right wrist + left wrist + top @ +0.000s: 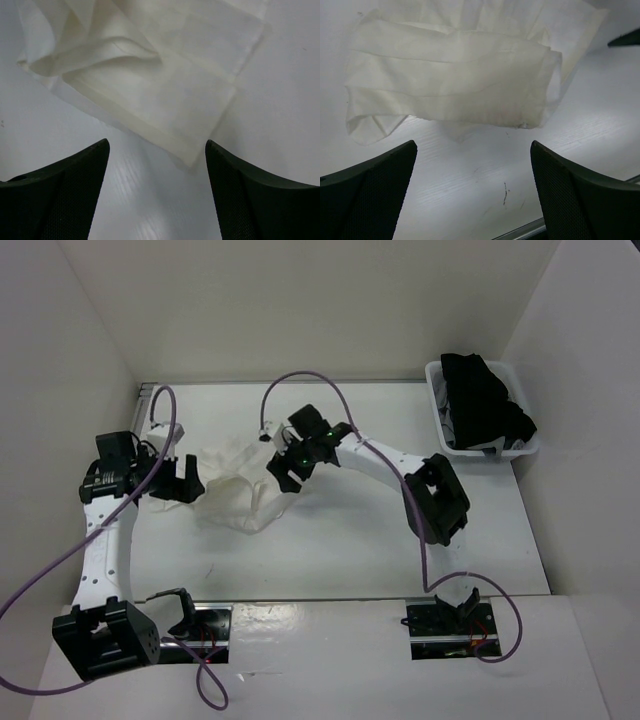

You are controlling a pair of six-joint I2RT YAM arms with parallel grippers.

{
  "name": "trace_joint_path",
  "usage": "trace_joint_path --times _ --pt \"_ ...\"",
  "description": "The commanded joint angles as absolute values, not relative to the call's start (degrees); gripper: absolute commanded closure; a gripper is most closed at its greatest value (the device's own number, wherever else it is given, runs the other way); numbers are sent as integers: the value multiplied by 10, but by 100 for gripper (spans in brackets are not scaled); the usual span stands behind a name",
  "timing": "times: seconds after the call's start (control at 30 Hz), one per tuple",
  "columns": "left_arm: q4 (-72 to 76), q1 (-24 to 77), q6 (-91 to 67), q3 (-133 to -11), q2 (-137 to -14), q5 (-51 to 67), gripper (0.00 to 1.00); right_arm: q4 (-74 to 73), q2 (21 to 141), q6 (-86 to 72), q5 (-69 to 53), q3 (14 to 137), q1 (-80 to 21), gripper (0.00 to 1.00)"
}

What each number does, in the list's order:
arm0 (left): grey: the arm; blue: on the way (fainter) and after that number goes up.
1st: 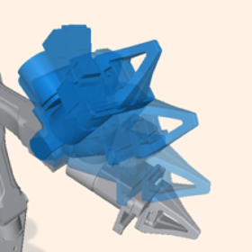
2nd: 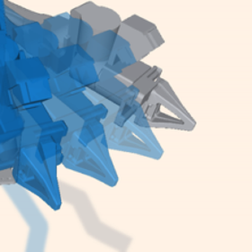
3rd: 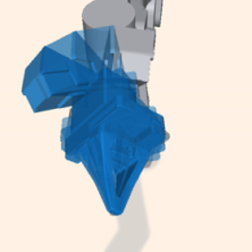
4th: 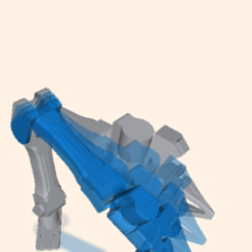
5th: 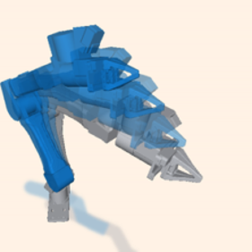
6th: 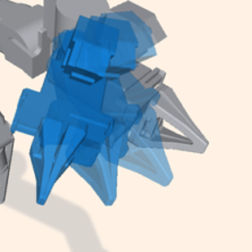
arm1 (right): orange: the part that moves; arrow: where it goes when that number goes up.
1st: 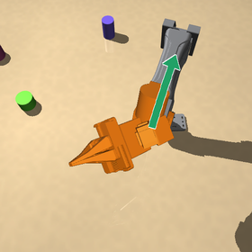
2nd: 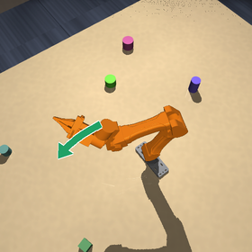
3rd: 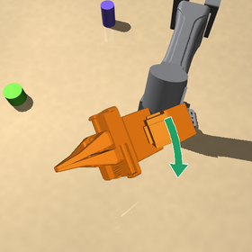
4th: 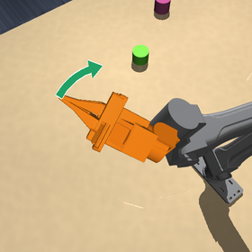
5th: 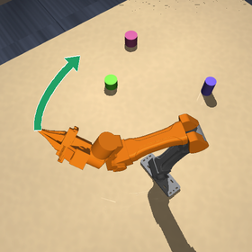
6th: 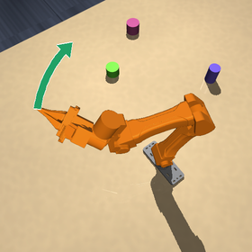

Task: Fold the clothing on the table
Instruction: Flatten the skirt out

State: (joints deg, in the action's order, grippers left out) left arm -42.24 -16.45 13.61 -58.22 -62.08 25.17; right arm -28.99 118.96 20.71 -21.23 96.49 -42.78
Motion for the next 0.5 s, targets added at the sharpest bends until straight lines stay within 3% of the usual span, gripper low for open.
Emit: trace_joint_path --times 0.0,0.17,0.47 --pt "-447 -149 220 -587 -610 317 0 -272 1110 215 -205 951 -375 18" --pt "-460 -132 281 -587 -610 337 0 -279 1066 215 -212 933 -306 18" --pt "-428 -86 314 -587 -680 334 0 -316 1026 233 -193 916 -292 18"
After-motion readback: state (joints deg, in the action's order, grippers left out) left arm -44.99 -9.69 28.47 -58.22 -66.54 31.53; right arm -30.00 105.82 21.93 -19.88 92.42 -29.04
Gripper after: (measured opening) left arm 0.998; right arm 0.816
